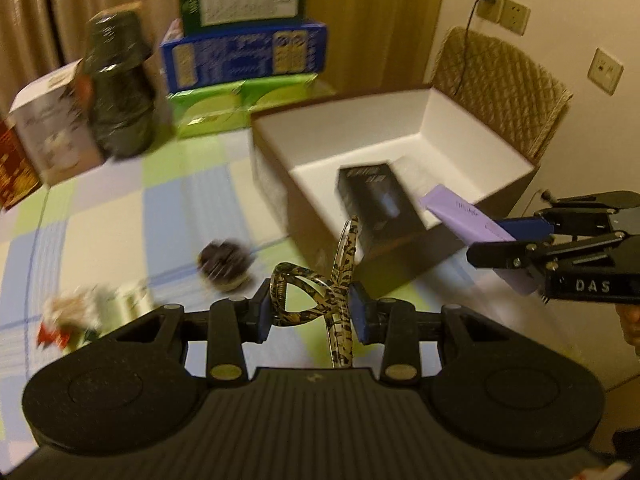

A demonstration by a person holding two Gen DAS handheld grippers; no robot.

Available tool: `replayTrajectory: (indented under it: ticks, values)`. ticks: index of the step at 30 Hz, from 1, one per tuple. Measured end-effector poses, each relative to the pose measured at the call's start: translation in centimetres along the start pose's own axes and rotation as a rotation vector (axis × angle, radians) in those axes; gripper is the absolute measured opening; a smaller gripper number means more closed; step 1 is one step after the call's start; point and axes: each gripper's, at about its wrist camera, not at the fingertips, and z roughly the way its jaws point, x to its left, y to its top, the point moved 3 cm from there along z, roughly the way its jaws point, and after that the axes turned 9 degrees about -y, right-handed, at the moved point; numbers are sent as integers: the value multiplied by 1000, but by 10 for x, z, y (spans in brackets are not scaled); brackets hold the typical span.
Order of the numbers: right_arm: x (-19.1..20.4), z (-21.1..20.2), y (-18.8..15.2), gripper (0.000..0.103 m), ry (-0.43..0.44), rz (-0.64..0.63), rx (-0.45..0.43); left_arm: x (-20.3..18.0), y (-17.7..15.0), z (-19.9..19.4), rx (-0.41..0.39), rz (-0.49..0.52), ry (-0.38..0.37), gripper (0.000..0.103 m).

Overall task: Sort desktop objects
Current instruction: 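Carry the cord and the tube into the cardboard box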

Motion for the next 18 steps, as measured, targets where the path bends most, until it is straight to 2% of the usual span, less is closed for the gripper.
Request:
replayTrajectory:
  ticks: [9, 18]
  values:
    - [-80, 18, 43, 31, -112, 48, -27, -21, 66, 54, -21, -2, -23, 33]
    - [-132, 69, 56, 31, -192, 72, 46, -19, 106, 127, 51, -38, 35, 33]
